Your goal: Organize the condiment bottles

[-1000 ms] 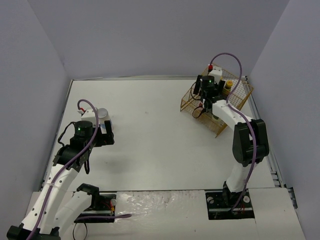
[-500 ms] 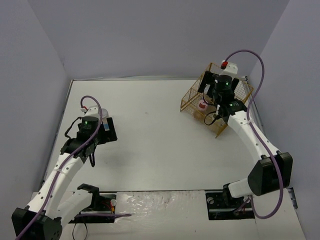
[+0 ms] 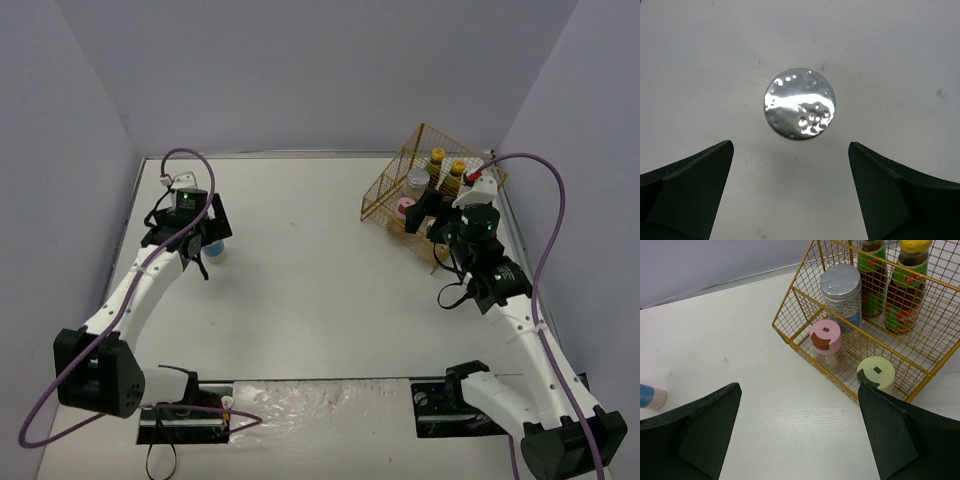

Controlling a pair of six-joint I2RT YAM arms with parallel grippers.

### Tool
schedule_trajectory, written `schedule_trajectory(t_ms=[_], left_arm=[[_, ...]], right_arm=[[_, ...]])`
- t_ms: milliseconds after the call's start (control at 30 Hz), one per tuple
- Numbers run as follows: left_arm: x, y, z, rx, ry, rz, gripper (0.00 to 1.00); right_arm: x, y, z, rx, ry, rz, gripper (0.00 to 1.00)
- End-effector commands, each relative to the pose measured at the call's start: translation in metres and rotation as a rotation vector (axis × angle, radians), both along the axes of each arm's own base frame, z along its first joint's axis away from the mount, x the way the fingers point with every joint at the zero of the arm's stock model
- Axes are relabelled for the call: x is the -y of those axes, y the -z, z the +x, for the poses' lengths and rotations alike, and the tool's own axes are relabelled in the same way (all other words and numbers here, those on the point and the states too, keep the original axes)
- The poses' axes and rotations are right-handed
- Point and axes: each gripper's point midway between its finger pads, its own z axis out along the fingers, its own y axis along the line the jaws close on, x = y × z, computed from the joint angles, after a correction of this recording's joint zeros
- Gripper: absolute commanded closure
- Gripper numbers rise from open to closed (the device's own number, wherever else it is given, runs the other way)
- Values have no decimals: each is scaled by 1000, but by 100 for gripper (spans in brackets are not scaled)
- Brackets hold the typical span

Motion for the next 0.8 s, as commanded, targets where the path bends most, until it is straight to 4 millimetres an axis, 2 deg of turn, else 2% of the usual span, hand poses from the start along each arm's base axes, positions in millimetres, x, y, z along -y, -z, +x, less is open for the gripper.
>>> schedule_trajectory(t_ms=[0, 167, 333, 467, 567, 600, 733, 767], left_arm=[[-8, -25, 39, 84, -58, 0, 5], [-9, -11, 50, 40, -72, -2, 12], [-5, 2, 59, 1, -64, -7, 20], [4, 10, 65, -17, -37, -31, 36], [22, 10, 69, -28, 22, -62, 57], [28, 9, 70, -24, 41, -67, 61], [81, -3, 66, -6, 202, -84, 67], [101, -8, 63, 0, 258, -84, 68]], right_arm=[[-19, -31, -17, 92, -97, 104, 0], [-21, -33, -27, 107, -121, 114, 0], [-18, -20, -34, 76, -121, 97, 0], [-18, -19, -37, 80, -126, 98, 0], [-17, -18, -39, 83, -121, 98, 0], [-16, -18, -39, 84, -119, 95, 0], [-17, -13, -39, 74, -122, 93, 0], [-17, -13, -40, 73, -123, 92, 0]])
